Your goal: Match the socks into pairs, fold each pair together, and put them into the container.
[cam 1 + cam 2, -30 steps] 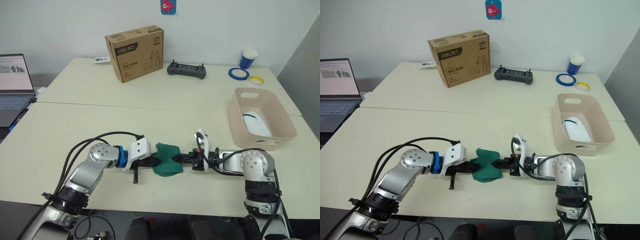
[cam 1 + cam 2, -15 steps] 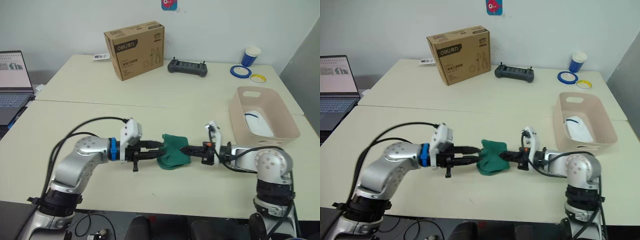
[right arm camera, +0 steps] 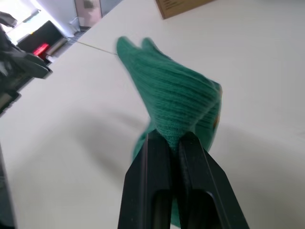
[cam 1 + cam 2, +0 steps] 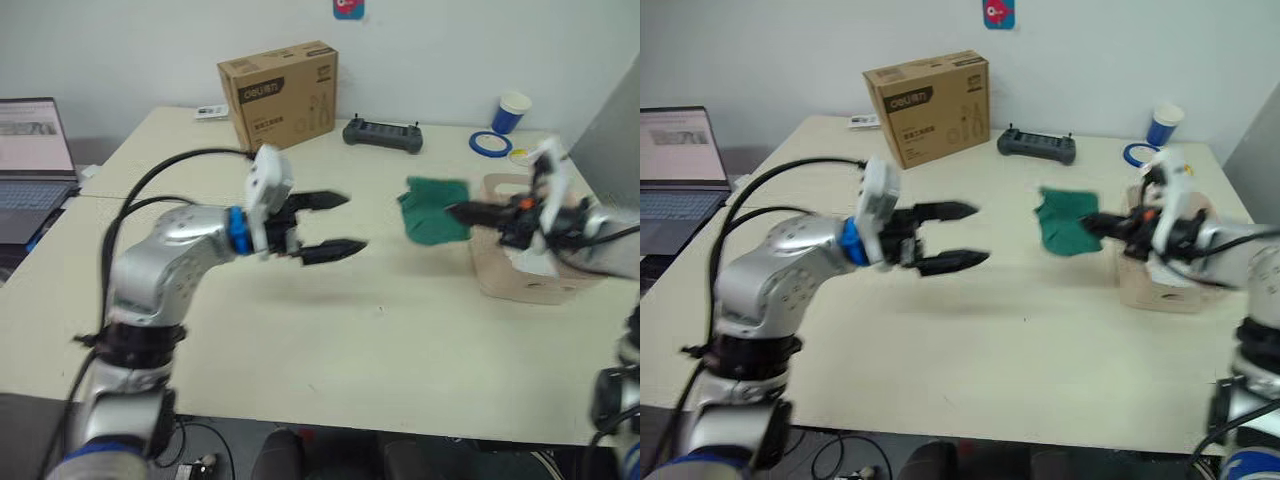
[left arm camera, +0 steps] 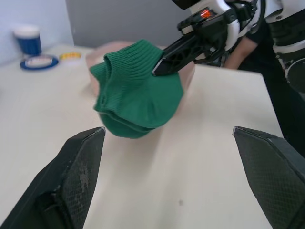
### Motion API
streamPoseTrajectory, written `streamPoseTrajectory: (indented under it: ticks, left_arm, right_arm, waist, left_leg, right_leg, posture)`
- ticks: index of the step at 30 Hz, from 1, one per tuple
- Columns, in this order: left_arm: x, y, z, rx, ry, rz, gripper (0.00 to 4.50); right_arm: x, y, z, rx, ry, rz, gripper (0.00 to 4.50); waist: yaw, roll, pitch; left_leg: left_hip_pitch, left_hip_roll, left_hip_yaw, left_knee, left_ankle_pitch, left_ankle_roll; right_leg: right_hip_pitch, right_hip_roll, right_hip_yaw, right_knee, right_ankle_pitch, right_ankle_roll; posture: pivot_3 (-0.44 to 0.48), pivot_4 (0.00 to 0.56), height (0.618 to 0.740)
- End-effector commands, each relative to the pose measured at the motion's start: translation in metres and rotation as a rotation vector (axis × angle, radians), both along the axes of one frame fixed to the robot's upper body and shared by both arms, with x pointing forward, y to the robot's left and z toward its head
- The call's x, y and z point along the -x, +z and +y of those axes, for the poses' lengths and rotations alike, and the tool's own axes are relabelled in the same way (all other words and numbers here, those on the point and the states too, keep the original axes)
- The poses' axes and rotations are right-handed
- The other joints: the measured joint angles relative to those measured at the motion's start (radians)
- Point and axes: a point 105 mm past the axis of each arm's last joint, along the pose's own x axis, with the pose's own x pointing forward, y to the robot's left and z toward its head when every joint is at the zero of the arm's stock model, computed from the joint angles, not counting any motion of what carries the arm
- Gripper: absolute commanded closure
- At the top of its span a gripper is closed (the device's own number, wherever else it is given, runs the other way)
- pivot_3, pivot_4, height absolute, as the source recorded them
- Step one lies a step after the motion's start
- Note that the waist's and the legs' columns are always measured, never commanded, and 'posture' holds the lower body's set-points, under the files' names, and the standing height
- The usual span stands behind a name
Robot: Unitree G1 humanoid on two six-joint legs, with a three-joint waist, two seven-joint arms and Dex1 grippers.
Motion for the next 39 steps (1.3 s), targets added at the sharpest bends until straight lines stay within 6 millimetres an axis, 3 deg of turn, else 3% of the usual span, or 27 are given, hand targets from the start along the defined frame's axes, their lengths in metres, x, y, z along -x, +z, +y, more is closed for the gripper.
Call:
streamPoseTrajectory:
  ticks: [1, 5, 9, 15, 19, 22, 27, 29, 35, 39]
  left_arm:
    - [-0.006, 0.026, -0.026, 0.049, -0.002, -0.113, 0.04]
    - [-0.009, 0.043, -0.054, 0.107, -0.024, -0.171, 0.04]
    - [-0.007, 0.045, -0.075, 0.146, -0.041, -0.189, 0.04]
    - [-0.007, 0.043, -0.088, 0.164, -0.050, -0.201, 0.04]
    - [-0.004, 0.037, -0.089, 0.146, -0.059, -0.196, 0.04]
    - [0.000, 0.029, -0.090, 0.126, -0.065, -0.185, 0.04]
    - [-0.002, 0.028, -0.090, 0.114, -0.059, -0.186, 0.04]
    - [-0.003, 0.027, -0.089, 0.110, -0.057, -0.182, 0.04]
    - [-0.003, 0.022, -0.084, 0.092, -0.073, -0.169, 0.00]
    - [0.001, 0.017, -0.081, 0.064, -0.104, -0.156, 0.00]
  right_arm:
    - [-0.012, 0.034, -0.031, 0.172, -0.088, -0.196, 4.50]
    - [-0.025, 0.049, -0.067, 0.451, -0.194, -0.335, 4.50]
    - [-0.036, 0.058, -0.106, 0.823, -0.301, -0.468, 4.50]
    - [-0.040, 0.019, -0.122, 1.205, -0.178, -0.484, 4.50]
    - [-0.034, -0.009, -0.116, 1.261, -0.052, -0.435, 4.50]
    - [-0.030, -0.041, -0.115, 1.382, 0.071, -0.388, 4.50]
    - [-0.024, -0.058, -0.106, 1.355, 0.174, -0.341, 4.50]
    - [-0.019, -0.061, -0.101, 1.324, 0.204, -0.321, 4.50]
    - [-0.005, -0.051, -0.094, 1.204, 0.243, -0.237, 2.67]
    - [0.002, -0.035, -0.097, 1.158, 0.231, -0.200, 2.67]
  waist:
    - [0.005, 0.000, 0.000]
    - [0.002, 0.000, 0.000]
    - [0.000, 0.002, 0.000]
    - [0.001, 0.003, 0.000]
    - [0.004, 0.003, 0.000]
    - [0.004, 0.004, 0.000]
    - [0.005, 0.004, 0.000]
    - [0.005, 0.004, 0.000]
    - [0.005, 0.004, 0.000]
    - [0.006, 0.005, -0.001]
  left_leg:
    - [0.000, 0.000, 0.000, 0.000, 0.000, 0.000]
    - [0.000, 0.000, 0.001, 0.000, 0.000, 0.000]
    - [0.000, 0.000, 0.002, 0.000, 0.000, 0.000]
    - [0.001, 0.000, 0.002, 0.000, 0.000, 0.000]
    - [0.001, 0.000, 0.002, 0.001, 0.000, 0.000]
    - [0.001, -0.001, 0.002, 0.002, 0.000, -0.001]
    - [0.001, -0.001, 0.002, 0.003, 0.001, -0.001]
    - [0.001, -0.001, 0.001, 0.003, 0.001, -0.001]
    - [0.001, -0.001, 0.001, 0.003, 0.001, -0.001]
    - [0.001, -0.001, 0.001, 0.003, 0.001, -0.001]
  right_leg:
    - [0.001, 0.000, 0.001, -0.001, 0.000, 0.000]
    - [0.000, 0.000, 0.002, -0.001, 0.001, 0.000]
    - [-0.001, 0.000, 0.003, 0.000, 0.002, -0.002]
    - [-0.001, 0.000, 0.003, 0.000, 0.002, -0.002]
    - [0.000, 0.000, 0.003, 0.001, 0.002, -0.002]
    - [0.001, -0.001, 0.003, 0.002, 0.002, -0.002]
    - [0.001, -0.001, 0.003, 0.002, 0.002, -0.002]
    - [0.001, -0.001, 0.003, 0.002, 0.002, -0.002]
    - [0.001, -0.001, 0.003, 0.003, 0.003, -0.001]
    - [0.002, -0.001, 0.002, 0.003, 0.003, -0.001]
  posture:
    - [0.000, 0.150, 0.740]
    - [0.000, 0.150, 0.740]
    - [0.000, 0.150, 0.740]
    - [0.000, 0.150, 0.740]
    - [0.000, 0.150, 0.740]
    - [0.000, 0.150, 0.740]
    - [0.000, 0.150, 0.740]
    - [0.000, 0.150, 0.740]
    - [0.000, 0.150, 0.740]
    - [0.000, 0.150, 0.740]
